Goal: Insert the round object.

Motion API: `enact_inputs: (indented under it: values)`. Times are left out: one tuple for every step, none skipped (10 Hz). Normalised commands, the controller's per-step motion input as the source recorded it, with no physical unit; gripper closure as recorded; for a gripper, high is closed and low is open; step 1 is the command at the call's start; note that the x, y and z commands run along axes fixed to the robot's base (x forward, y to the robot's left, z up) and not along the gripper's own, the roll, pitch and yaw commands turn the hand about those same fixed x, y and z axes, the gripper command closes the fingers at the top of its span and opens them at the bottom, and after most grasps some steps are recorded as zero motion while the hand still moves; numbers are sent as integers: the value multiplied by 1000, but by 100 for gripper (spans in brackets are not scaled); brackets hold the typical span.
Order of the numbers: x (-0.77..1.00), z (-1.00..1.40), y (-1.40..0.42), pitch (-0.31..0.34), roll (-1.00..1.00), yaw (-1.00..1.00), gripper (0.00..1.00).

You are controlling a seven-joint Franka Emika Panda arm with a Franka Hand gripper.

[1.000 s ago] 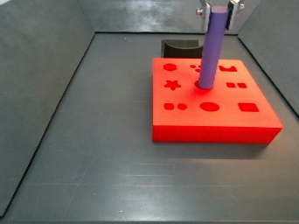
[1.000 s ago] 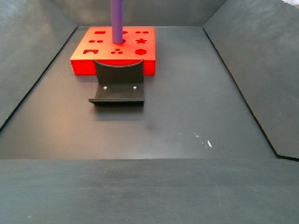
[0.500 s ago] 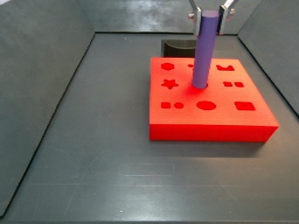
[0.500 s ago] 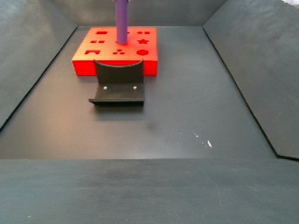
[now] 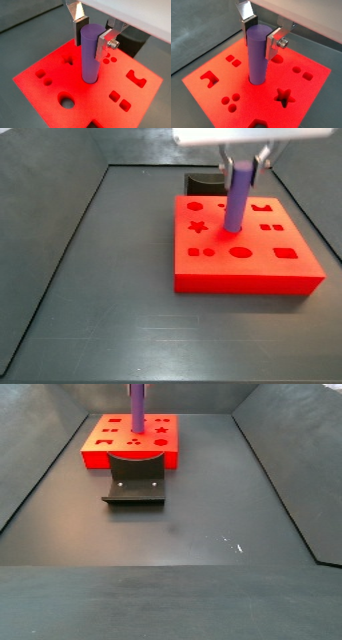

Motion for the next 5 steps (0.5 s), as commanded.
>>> enact_inputs:
  values:
    - [-9, -534, 0, -99, 136, 0, 100]
    - [-100, -577, 0, -106, 139, 0, 100]
    - [-151, -551, 0, -104, 143, -20, 100]
    - [-189, -317, 0, -30, 144, -23, 100]
    - [0, -34, 0, 0, 79, 0, 100]
